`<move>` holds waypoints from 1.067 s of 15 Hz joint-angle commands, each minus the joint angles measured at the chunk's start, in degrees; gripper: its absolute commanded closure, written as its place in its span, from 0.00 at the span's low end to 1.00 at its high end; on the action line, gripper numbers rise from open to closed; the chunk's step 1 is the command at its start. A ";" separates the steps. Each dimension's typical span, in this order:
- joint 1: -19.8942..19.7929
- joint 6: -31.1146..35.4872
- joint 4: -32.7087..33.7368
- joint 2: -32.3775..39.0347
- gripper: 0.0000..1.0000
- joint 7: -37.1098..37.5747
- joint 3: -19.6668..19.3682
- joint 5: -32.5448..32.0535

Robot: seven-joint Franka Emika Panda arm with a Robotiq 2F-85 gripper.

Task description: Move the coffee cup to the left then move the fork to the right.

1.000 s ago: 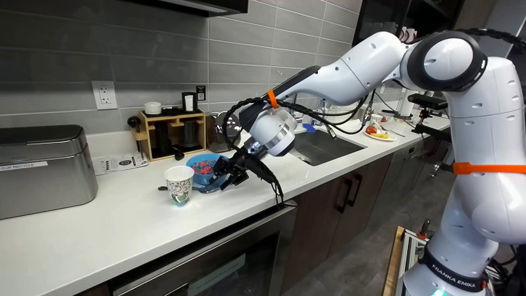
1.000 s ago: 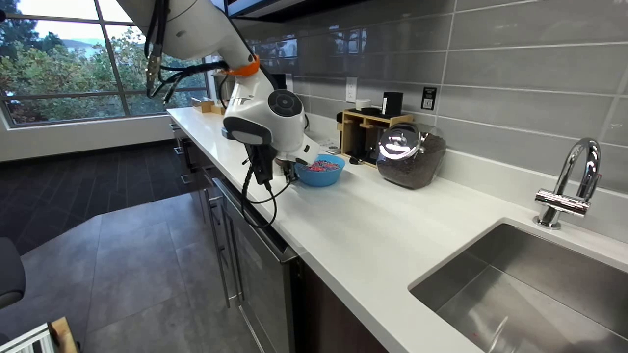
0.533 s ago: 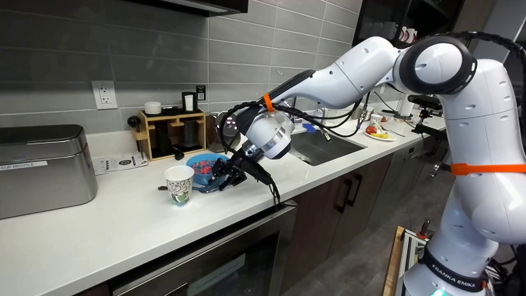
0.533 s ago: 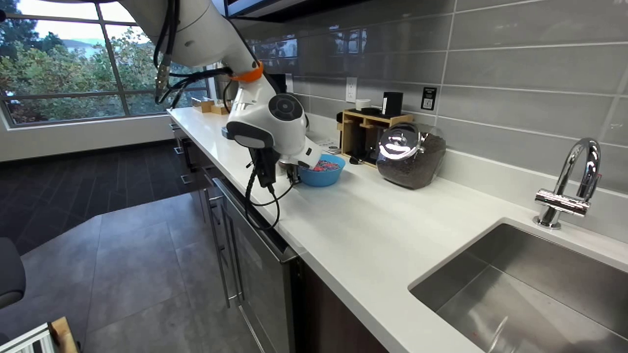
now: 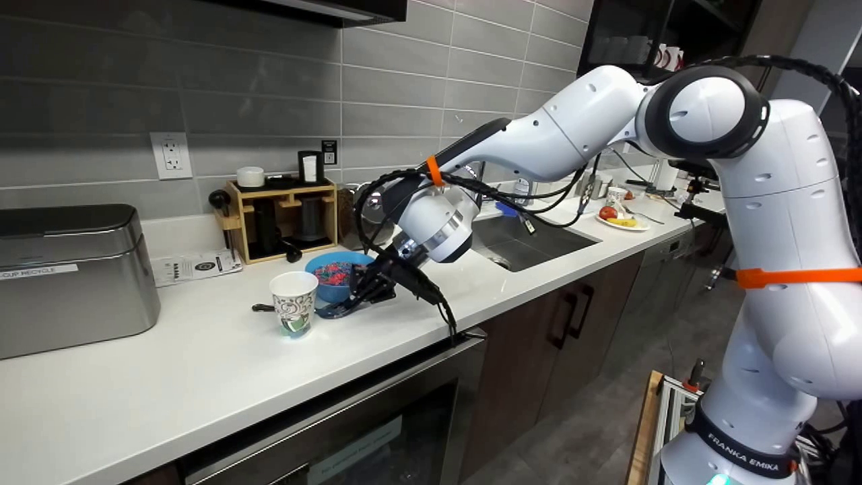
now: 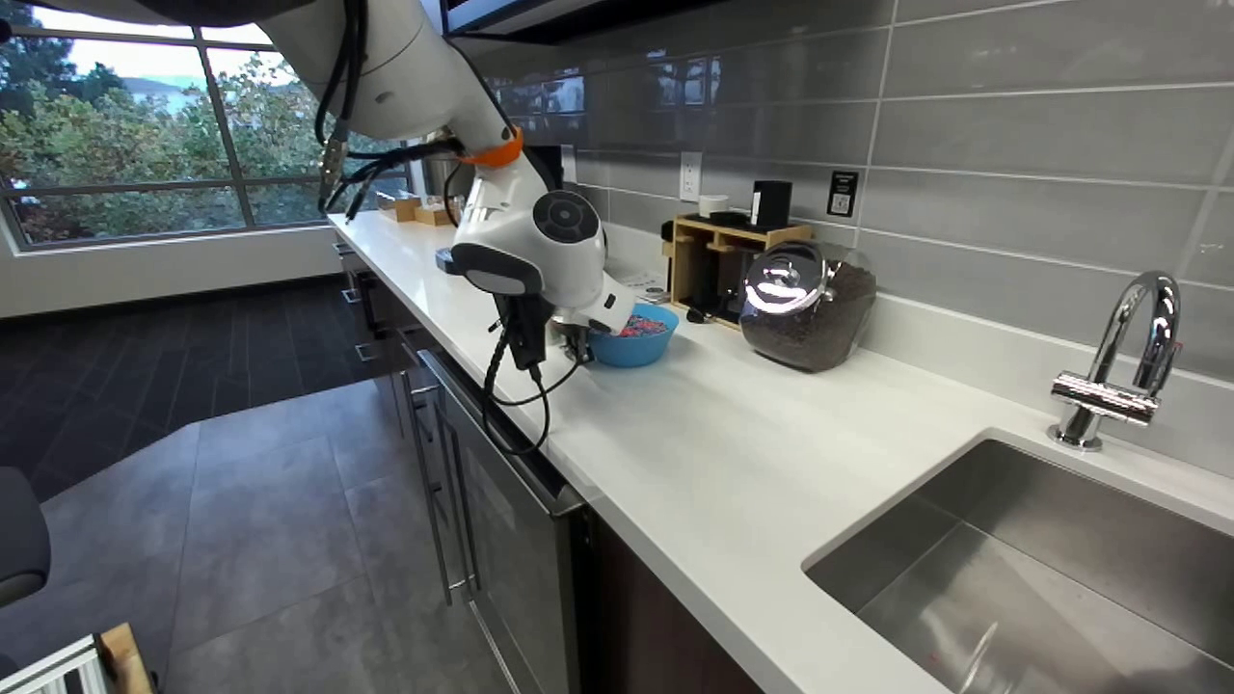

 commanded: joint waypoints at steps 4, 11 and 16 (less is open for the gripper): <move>0.05 1.05 1.00 0.85 0.99 -0.57 0.60 1.25; -1.17 -0.40 0.19 -1.45 0.99 -2.45 2.60 4.15; -2.07 -0.65 -0.14 -3.01 0.99 -5.31 4.21 7.90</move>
